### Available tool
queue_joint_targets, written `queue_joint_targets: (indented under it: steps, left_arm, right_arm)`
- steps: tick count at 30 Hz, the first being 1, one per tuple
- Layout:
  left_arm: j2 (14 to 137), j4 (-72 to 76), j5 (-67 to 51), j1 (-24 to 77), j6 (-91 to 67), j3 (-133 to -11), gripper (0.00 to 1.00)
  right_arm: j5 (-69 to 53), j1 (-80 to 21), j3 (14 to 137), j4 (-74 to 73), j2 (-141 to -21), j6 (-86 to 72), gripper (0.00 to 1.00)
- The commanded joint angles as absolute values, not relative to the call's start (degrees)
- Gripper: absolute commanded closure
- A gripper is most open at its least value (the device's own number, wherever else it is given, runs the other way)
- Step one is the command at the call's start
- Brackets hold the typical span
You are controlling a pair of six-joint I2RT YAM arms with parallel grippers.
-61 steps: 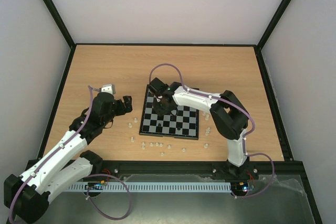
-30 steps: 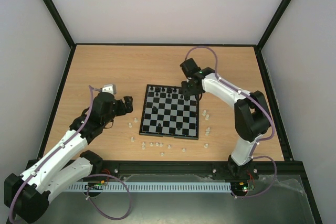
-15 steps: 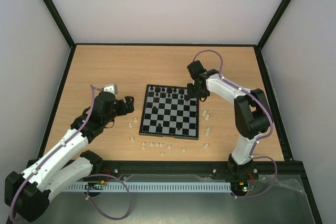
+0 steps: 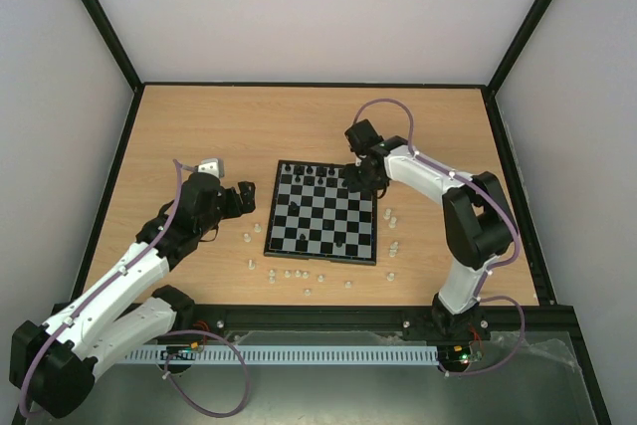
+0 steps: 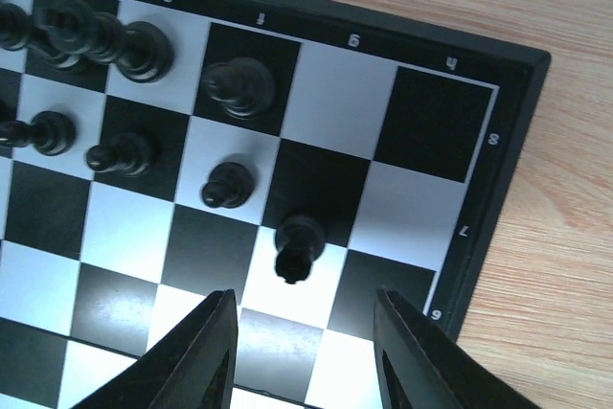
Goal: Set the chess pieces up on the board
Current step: Pick up the chess piece from the chessboard.
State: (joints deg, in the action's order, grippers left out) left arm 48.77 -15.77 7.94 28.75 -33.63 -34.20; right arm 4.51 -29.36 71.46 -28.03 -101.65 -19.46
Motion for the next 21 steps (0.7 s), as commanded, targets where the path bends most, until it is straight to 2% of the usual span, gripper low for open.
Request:
queue_joint_targets:
  steps: [1, 21]
  left_arm:
    - [48.5, -15.3, 8.5, 29.1, -33.3, -33.9, 0.01]
    - [48.4, -15.2, 8.7, 29.1, -33.1, -34.0, 0.01]
  right_arm:
    - [4.6, -30.3, 74.0, -29.6, -103.1, -18.6, 0.60]
    - [7.0, -30.4, 77.5, -30.6, -108.7, -18.2, 0.74]
